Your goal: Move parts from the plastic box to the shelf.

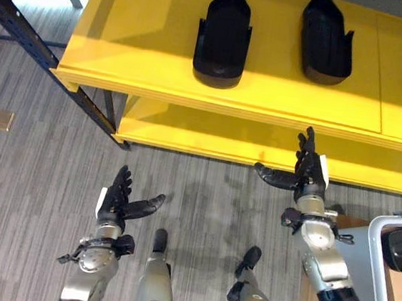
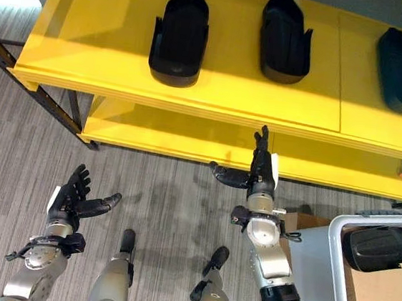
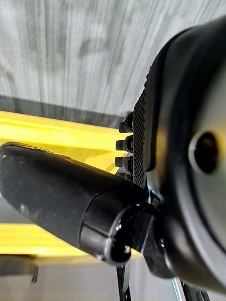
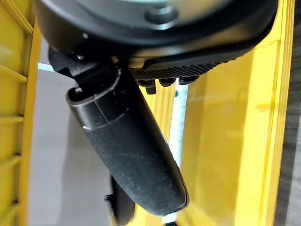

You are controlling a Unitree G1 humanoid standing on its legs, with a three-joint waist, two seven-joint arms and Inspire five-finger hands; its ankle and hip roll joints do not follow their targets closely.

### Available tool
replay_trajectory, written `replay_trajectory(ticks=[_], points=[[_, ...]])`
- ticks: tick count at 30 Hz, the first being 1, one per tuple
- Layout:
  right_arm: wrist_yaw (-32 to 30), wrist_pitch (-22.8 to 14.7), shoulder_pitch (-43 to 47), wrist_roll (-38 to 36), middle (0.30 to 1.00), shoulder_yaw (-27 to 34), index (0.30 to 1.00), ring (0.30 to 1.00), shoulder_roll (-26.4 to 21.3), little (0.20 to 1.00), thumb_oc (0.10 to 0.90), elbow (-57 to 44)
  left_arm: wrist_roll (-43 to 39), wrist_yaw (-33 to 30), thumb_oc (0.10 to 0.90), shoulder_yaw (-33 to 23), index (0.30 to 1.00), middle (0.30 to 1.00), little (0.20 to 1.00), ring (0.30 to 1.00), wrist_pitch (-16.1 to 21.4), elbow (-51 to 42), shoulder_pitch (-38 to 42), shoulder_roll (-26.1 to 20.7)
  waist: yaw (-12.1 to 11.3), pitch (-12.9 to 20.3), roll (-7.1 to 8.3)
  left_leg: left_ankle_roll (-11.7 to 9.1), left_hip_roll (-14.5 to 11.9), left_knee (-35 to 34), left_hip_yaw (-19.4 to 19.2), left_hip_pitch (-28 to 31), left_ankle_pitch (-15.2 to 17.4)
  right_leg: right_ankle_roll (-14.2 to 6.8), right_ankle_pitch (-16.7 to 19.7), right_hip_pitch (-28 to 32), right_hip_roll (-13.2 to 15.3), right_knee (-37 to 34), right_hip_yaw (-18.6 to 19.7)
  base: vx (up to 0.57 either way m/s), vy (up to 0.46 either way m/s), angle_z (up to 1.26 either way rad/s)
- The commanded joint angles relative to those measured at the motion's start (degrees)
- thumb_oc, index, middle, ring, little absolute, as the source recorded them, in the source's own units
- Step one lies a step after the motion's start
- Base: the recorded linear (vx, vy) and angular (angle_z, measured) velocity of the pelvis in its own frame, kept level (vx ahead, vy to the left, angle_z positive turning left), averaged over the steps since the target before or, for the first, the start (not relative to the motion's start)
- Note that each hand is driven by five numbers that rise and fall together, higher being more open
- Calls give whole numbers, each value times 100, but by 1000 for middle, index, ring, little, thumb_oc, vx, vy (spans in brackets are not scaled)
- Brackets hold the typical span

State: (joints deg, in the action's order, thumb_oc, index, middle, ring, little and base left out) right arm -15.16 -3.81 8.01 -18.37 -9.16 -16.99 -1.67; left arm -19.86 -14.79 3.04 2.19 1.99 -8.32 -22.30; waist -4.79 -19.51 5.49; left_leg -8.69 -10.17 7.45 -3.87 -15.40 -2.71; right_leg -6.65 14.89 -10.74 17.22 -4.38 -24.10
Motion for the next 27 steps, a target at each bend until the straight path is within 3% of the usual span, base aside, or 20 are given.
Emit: replay_trajectory(ticks=[1, 3, 6, 7, 9, 12, 21, 27], points=[[384, -896, 188, -513, 1000, 301, 1000, 1000, -122, 1000, 900, -677, 1125, -242, 900, -438, 1000, 1000, 1000, 1000, 450, -726, -100, -465, 42, 448, 22, 159, -125, -452, -336, 472, 22, -649, -775, 1127, 338, 556, -227, 26, -14, -5], [701, -980, -252, -1101, 1000, 354, 1000, 1000, -52, 1000, 900, -845, 1944, -359, 900, -476, 1000, 1000, 1000, 1000, 370, -796, -113, -605, 161, 551, 17, 122, -155, -567, -399, 635, 1, -649, -813, 1210, 297, 516, -209, 34, -11, -6], [863, -1011, -530, -1465, 1000, 300, 1000, 1000, 29, 1000, 900, -884, 2458, -549, 900, -497, 1000, 1000, 1000, 1000, 341, -813, -113, -683, 228, 608, 4, 89, -201, -666, -471, 744, -36, -643, -840, 1266, 273, 473, -183, 16, -5, -5], [1060, -992, -730, -1706, 1000, 239, 1000, 1000, 13, 1000, 900, -937, 3039, -721, 900, -546, 1000, 1000, 1000, 1000, 287, -764, -47, -820, 316, 670, 2, 51, -266, -735, -559, 869, -58, -641, -871, 1301, 242, 429, -117, 0, 0, 0], [1098, -993, -795, -1782, 1000, 240, 1000, 1000, -13, 1000, 900, -973, 3158, -760, 900, -548, 1000, 1000, 1000, 1000, 302, -735, -40, -826, 332, 691, 0, 43, -284, -755, -589, 903, -65, -635, -880, 1315, 226, 414, -98, 12, -9, -11], [1174, -1028, -976, -1935, 1000, 260, 1000, 1000, -105, 1000, 900, -915, 4048, -1069, 900, -609, 1000, 1000, 1000, 1000, 263, -612, 112, -970, 468, 752, -40, -9, -378, -856, -753, 1086, -113, -613, -929, 1340, 181, 374, -1, 10, -6, -28], [1167, -1057, -1026, -2100, 1000, 245, 1000, 1000, -155, 1000, 900, -793, 4862, -1405, 900, -462, 1000, 1000, 1000, 1000, 16, -351, 481, -1028, 648, 675, -59, -29, -460, -913, -939, 1160, -147, -593, -912, 1248, 142, 316, 121, -12, 0, -16], [1150, -1134, -809, -2199, 1000, 96, 1000, 1000, -165, 1000, 900, -680, 5629, -1698, 900, -137, 1000, 1000, 1000, 1000, -340, 368, 1267, -1216, 795, 545, 9, -23, -500, -875, -1135, 1171, -140, -594, -858, 1028, 110, 307, 374, -19, 11, -22]])
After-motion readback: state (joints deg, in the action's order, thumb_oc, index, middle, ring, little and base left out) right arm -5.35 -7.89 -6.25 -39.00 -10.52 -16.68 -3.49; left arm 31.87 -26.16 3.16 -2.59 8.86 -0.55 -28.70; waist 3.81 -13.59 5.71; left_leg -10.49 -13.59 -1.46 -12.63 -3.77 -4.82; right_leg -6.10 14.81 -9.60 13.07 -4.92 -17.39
